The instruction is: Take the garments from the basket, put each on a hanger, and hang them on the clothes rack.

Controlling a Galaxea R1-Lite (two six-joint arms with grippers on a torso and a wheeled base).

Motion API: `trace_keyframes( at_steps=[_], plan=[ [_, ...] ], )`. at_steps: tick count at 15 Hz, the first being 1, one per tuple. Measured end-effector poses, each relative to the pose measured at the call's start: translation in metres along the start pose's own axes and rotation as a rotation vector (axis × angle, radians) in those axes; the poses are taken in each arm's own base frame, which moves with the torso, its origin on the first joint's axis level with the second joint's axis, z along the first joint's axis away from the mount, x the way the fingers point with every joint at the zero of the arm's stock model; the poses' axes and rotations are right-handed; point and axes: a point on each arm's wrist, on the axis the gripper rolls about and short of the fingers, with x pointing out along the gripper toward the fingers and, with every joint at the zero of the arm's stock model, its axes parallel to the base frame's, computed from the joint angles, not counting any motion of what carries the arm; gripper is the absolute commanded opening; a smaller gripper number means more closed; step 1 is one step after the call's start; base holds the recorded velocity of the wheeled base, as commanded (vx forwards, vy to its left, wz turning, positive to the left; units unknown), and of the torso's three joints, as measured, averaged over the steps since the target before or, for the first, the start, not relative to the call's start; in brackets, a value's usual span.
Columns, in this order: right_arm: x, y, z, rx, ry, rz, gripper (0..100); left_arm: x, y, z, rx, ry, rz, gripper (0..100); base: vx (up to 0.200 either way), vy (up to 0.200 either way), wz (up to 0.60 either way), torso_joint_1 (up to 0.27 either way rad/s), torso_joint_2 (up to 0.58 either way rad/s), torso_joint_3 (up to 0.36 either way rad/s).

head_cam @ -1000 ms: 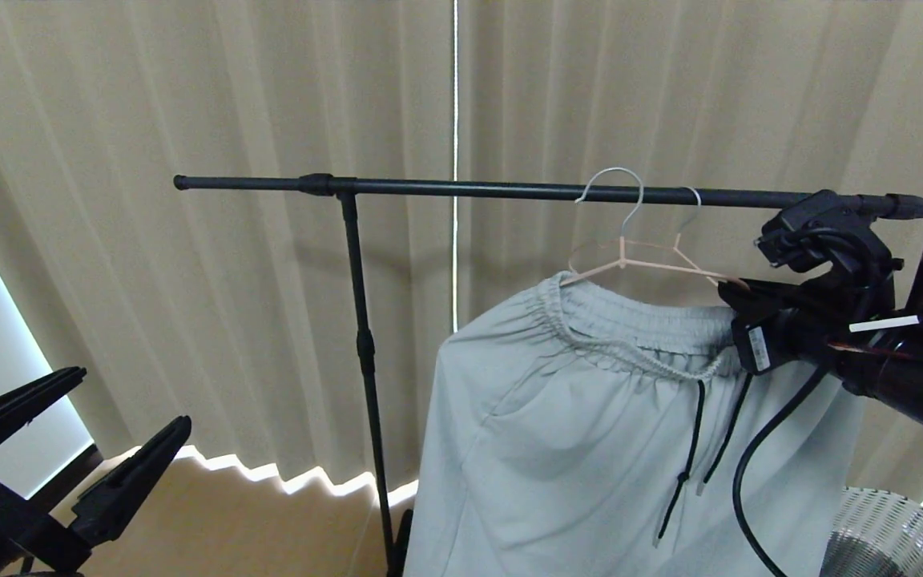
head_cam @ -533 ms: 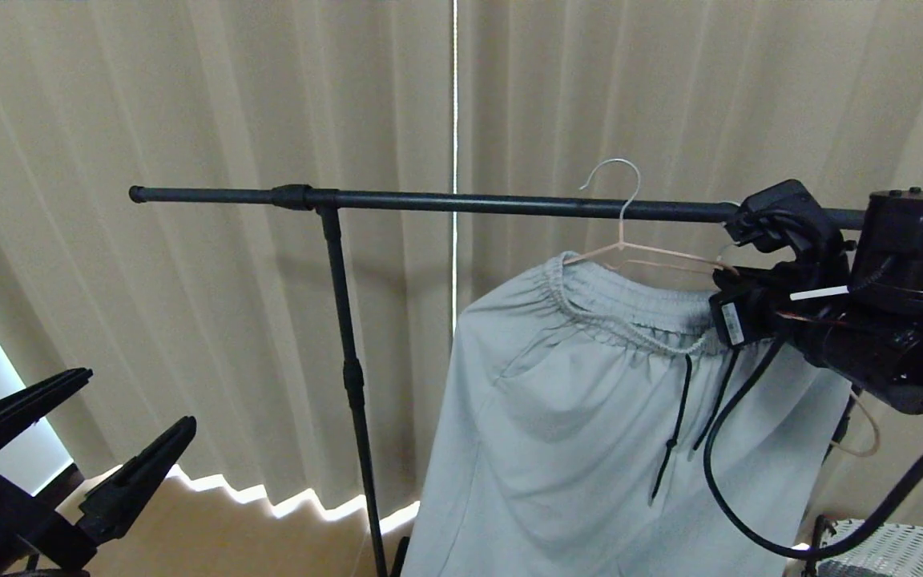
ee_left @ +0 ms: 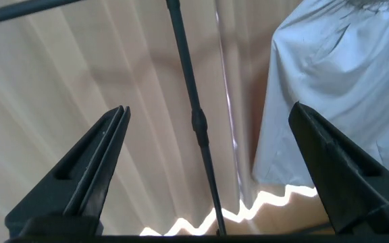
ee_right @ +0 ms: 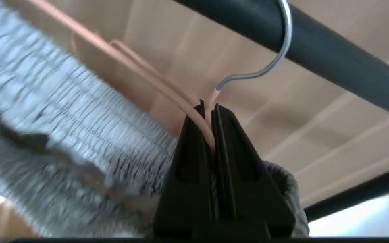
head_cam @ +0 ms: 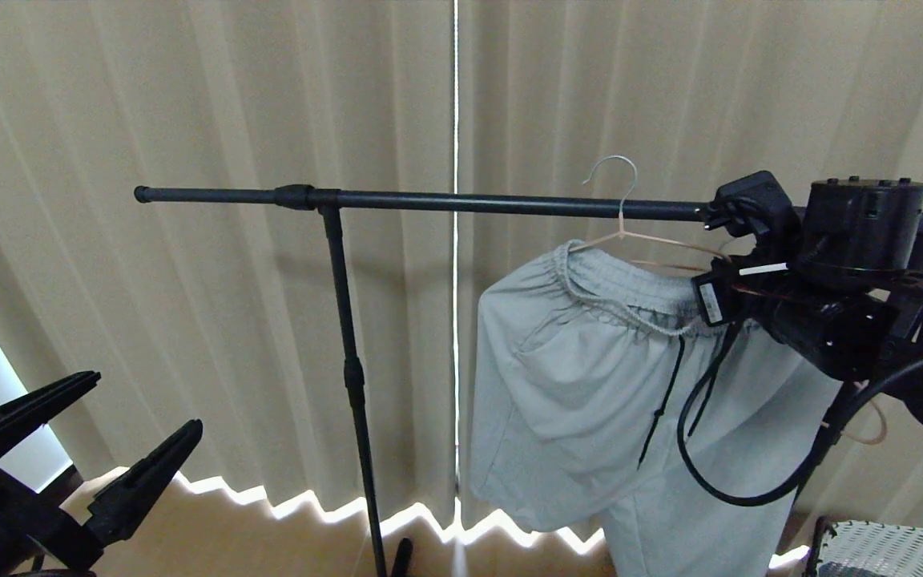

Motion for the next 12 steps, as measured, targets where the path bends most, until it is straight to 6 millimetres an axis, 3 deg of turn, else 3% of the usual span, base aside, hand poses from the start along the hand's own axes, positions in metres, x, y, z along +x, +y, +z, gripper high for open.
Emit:
trace_keyframes(
  at_steps=[6,12],
  plan=[
    [0.02,0.013,-0.002,-0.015,0.038,-0.06,0,0.0,0.0,0.0,0.0,0.001,0.0,100,0.0,0.0,0.0,0.0,0.0,0.0],
    [0.011,0.024,-0.006,-0.044,0.046,-0.009,0,0.003,0.0,-0.001,-0.002,0.012,-0.01,100,0.0,0.0,0.0,0.0,0.0,0.0]
  ],
)
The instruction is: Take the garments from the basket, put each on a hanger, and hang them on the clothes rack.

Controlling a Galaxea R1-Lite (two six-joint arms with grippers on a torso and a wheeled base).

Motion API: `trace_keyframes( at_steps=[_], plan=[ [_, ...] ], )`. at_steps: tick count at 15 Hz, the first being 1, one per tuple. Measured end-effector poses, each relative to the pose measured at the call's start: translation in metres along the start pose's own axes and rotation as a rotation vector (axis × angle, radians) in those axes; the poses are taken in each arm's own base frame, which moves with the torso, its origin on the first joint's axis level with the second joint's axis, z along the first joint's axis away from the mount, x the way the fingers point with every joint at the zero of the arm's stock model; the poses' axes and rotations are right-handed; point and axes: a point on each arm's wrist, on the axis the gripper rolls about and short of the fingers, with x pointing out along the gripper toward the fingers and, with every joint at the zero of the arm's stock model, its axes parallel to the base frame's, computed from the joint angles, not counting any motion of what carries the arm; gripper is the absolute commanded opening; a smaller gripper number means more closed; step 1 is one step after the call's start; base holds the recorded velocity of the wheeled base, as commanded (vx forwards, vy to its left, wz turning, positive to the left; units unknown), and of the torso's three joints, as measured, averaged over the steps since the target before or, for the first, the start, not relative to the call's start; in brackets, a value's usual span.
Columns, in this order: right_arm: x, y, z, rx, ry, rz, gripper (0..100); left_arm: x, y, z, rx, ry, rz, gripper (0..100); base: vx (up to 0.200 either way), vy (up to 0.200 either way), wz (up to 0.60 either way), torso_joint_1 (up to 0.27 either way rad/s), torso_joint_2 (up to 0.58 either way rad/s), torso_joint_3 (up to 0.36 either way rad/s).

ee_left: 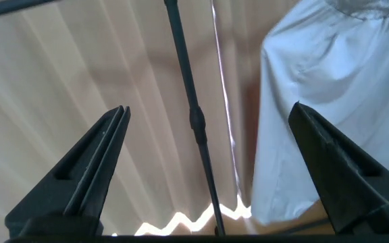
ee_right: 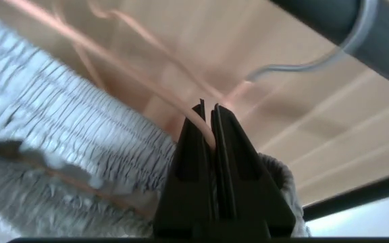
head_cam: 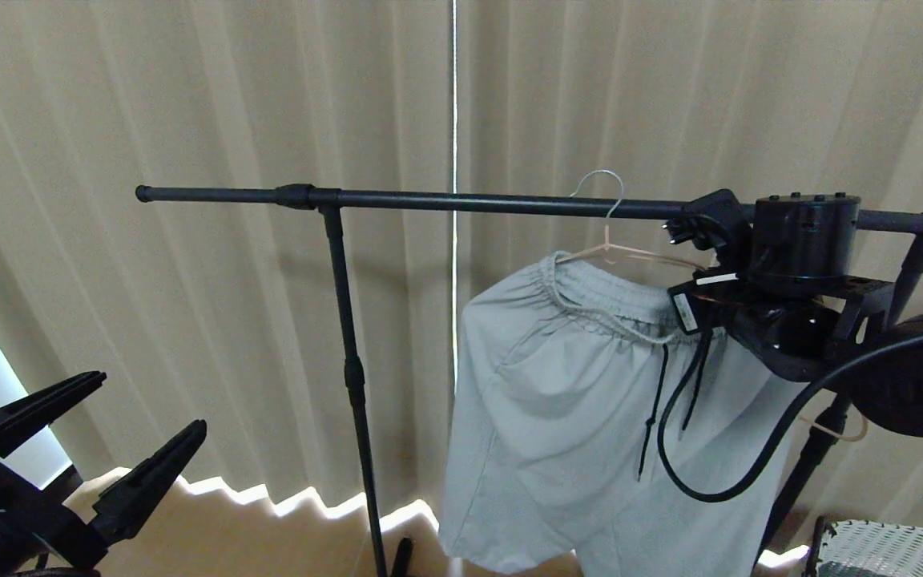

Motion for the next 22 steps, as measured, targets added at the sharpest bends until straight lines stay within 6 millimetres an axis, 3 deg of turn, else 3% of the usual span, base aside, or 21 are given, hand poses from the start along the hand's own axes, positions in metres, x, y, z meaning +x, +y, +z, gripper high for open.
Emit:
trace_keyframes(
  at_steps=[6,9,11,17,22],
  plan=[
    [-0.021,0.029,-0.004,-0.074,0.012,0.108,0,0.002,0.0,-0.002,-0.002,0.013,-0.003,100,0.0,0.0,0.0,0.0,0.0,0.0],
    [-0.025,0.035,-0.004,-0.081,0.005,0.129,0,0.002,0.0,-0.002,-0.002,0.015,-0.003,100,0.0,0.0,0.0,0.0,0.0,0.0],
    [-0.029,0.033,-0.005,-0.077,-0.005,0.157,0,0.003,0.0,-0.002,-0.003,0.019,-0.005,100,0.0,0.0,0.0,0.0,0.0,0.0],
    [-0.065,0.017,-0.025,-0.124,-0.006,0.639,0,0.006,-0.004,-0.006,-0.008,0.043,-0.038,100,0.0,0.0,0.0,0.0,0.0,0.0],
    [-0.084,0.005,-0.026,-0.129,0.032,0.875,0,0.009,-0.012,-0.014,-0.013,0.083,-0.104,100,0.0,0.0,0.0,0.0,0.0,0.0]
  ],
)
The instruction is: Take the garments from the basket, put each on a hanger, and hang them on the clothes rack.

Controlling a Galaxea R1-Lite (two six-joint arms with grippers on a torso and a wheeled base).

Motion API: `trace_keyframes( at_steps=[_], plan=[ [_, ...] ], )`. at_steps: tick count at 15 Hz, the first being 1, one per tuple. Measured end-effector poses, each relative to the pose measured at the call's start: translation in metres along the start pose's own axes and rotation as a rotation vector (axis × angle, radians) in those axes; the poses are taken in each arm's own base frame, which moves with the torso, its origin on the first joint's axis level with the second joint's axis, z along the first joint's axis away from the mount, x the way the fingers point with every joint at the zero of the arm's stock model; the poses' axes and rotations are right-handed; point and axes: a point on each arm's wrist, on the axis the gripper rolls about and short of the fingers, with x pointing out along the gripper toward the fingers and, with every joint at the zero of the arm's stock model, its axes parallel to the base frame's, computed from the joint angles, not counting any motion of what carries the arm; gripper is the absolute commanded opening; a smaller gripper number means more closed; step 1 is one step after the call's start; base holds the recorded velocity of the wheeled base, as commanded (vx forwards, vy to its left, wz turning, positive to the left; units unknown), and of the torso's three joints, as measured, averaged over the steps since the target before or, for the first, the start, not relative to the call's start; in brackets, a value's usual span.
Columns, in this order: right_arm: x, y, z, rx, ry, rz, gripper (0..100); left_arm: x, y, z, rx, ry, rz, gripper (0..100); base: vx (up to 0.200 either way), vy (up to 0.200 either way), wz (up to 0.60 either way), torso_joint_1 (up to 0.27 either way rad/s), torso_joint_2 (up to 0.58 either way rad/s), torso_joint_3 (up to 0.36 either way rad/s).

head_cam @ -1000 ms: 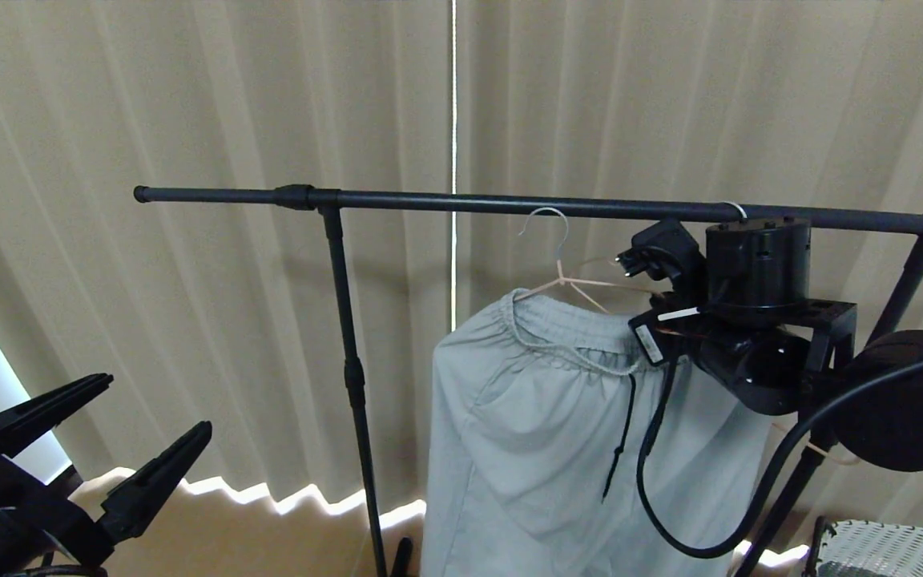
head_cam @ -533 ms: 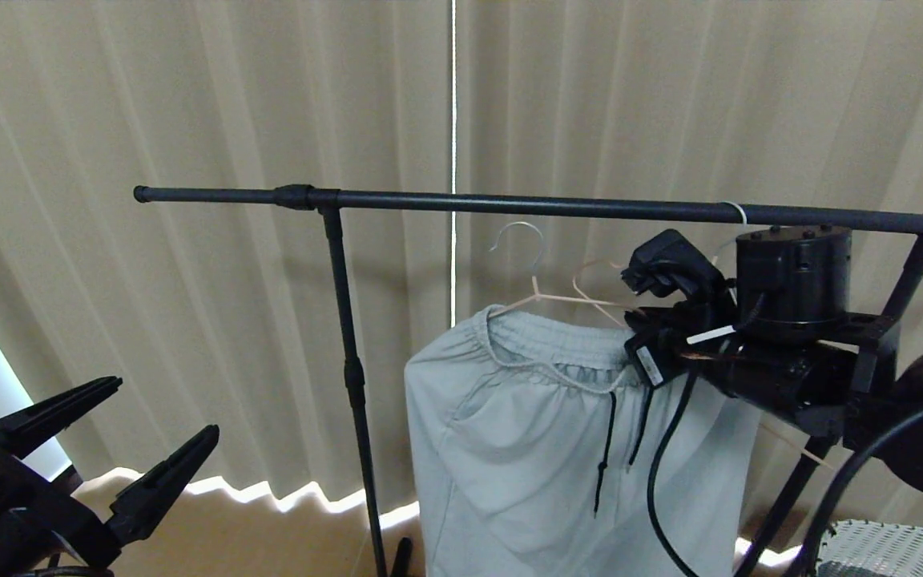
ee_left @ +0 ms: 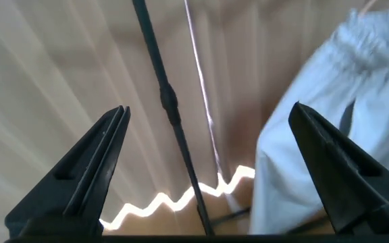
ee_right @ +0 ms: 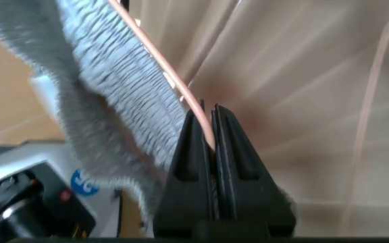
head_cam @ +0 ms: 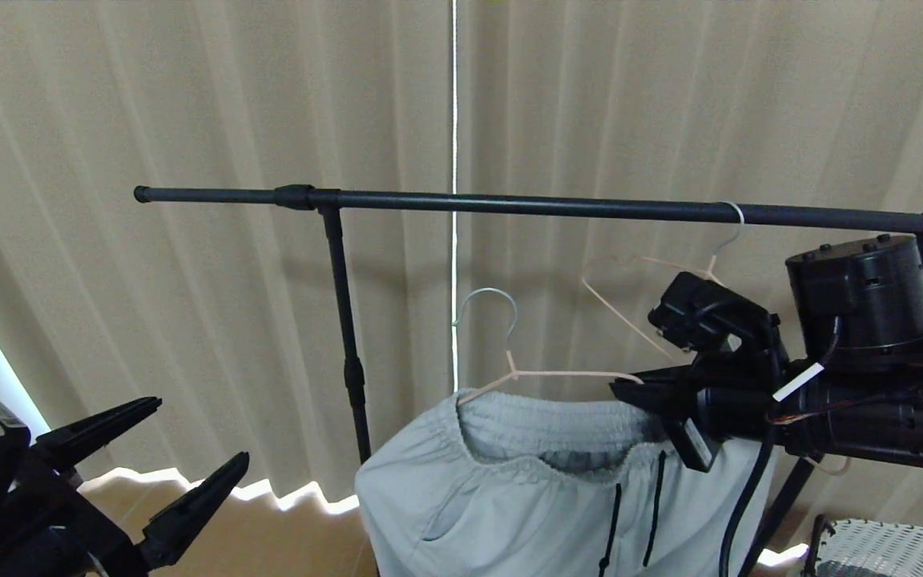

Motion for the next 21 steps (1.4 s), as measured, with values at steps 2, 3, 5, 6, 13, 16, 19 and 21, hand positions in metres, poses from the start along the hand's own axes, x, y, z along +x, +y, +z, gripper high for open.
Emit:
trace_keyframes(
  at_steps=[2,3,5,6,13,16,19,21],
  plan=[
    [-0.004,0.0,0.003,0.014,-0.012,0.042,0,0.0,-0.007,-0.002,0.002,0.008,-0.057,100,0.0,0.0,0.0,0.0,0.0,0.0],
    [-0.006,0.001,0.006,0.024,-0.028,0.059,0,0.001,-0.015,-0.003,0.005,0.01,-0.116,100,0.0,0.0,0.0,0.0,0.0,0.0],
    [-0.011,0.004,0.01,0.016,-0.06,0.092,0,0.006,-0.025,-0.006,-0.004,0.037,-0.199,100,0.0,0.0,0.0,0.0,0.0,0.0],
    [-0.013,0.006,0.014,0.009,-0.081,0.099,0,0.007,-0.028,-0.008,-0.019,0.05,-0.215,100,0.0,0.0,0.0,0.0,0.0,0.0],
    [-0.029,0.023,0.032,-0.017,-0.166,0.157,0,0.062,-0.014,0.008,-0.018,0.091,-0.082,100,0.0,0.0,0.0,0.0,0.0,0.0],
    [-0.037,0.03,0.034,-0.02,-0.185,0.189,0,0.089,-0.001,0.01,-0.024,0.11,-0.003,100,0.0,0.0,0.0,0.0,0.0,0.0],
    [-0.043,0.033,0.035,-0.026,-0.206,0.224,0,0.098,0.002,0.005,-0.031,0.138,0.007,100,0.0,0.0,0.0,0.0,0.0,0.0],
    [-0.044,0.033,0.036,-0.022,-0.21,0.216,0,0.099,0.002,0.002,-0.036,0.145,0.006,100,0.0,0.0,0.0,0.0,0.0,0.0]
  ],
)
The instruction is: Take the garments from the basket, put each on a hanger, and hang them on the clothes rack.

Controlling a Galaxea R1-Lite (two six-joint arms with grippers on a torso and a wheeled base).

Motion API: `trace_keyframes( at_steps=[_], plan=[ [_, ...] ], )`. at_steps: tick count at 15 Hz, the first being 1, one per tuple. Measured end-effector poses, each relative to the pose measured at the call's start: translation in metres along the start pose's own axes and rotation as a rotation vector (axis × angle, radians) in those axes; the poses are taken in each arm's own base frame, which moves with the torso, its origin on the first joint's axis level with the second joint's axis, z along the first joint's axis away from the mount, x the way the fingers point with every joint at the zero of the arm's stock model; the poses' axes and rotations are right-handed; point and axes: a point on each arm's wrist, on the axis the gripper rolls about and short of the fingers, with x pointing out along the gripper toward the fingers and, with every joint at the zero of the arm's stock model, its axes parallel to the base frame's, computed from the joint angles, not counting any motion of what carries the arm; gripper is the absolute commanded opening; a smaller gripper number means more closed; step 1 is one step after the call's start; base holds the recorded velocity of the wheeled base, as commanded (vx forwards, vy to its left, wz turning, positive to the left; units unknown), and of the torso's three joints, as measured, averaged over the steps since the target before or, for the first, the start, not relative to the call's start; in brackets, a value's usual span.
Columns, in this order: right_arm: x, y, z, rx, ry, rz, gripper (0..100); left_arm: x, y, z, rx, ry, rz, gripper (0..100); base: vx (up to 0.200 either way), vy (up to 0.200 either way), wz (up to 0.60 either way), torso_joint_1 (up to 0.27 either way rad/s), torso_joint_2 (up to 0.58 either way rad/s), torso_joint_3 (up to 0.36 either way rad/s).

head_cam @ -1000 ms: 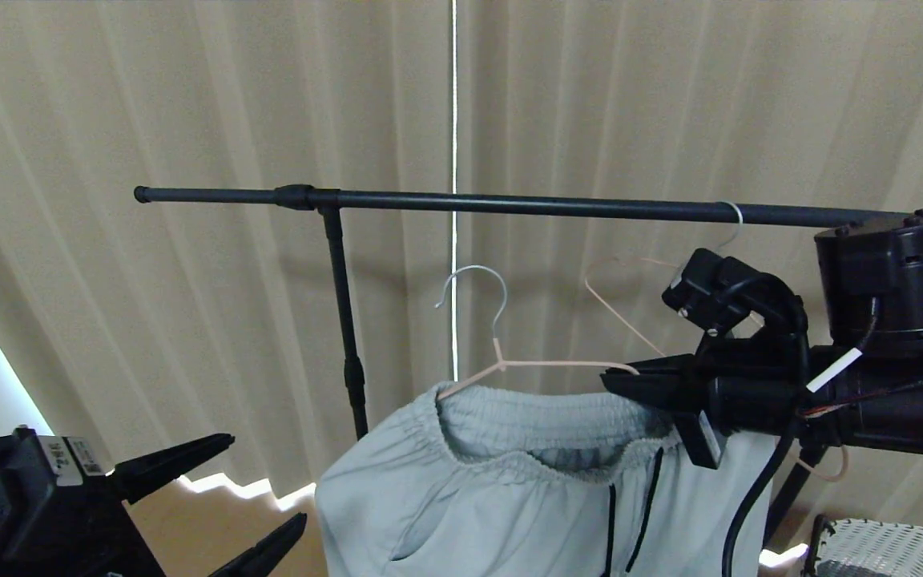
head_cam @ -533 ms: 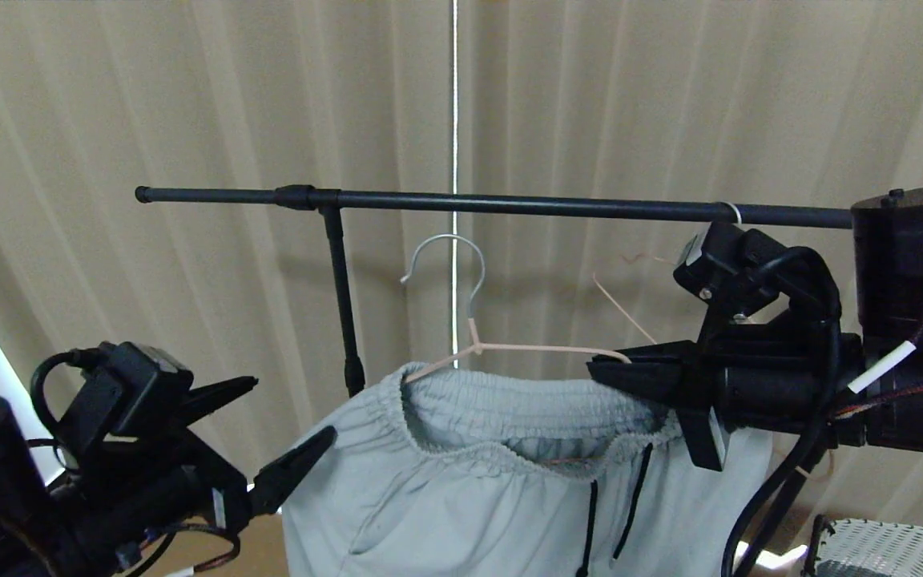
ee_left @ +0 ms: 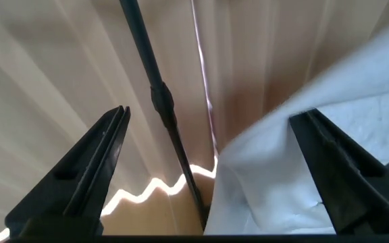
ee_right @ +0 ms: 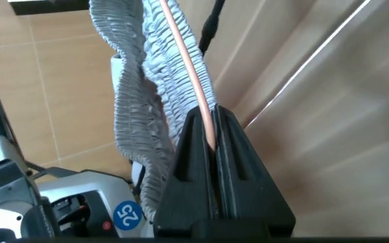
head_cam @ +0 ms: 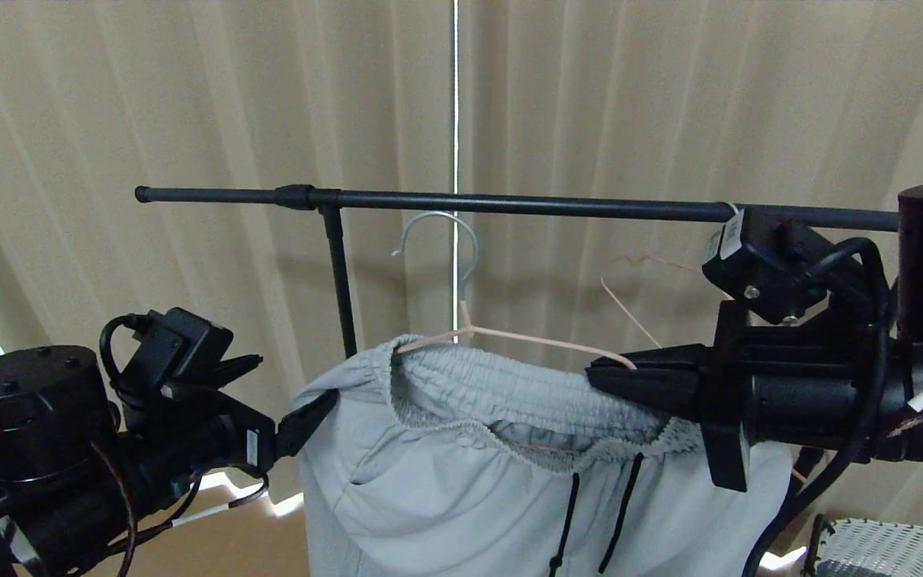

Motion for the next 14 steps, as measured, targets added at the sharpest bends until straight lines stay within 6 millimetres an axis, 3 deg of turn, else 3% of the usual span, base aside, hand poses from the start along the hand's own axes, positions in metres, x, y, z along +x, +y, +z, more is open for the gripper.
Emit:
trace_keyframes(
  at_steps=[3,10,14],
  plan=[
    [-0.001,-0.006,0.0,0.033,0.014,-0.098,0,-0.009,-0.001,0.0,-0.01,-0.02,-0.004,100,0.0,0.0,0.0,0.0,0.0,0.0],
    [-0.005,-0.04,0.007,0.115,0.045,-0.473,0,-0.064,-0.005,0.007,-0.118,-0.162,-0.076,100,0.0,0.0,0.0,0.0,0.0,0.0],
    [0.014,-0.067,0.008,0.142,0.094,-0.653,0,-0.07,-0.005,0.01,-0.118,-0.192,-0.076,100,0.0,0.0,0.0,0.0,0.0,0.0]
  ],
)
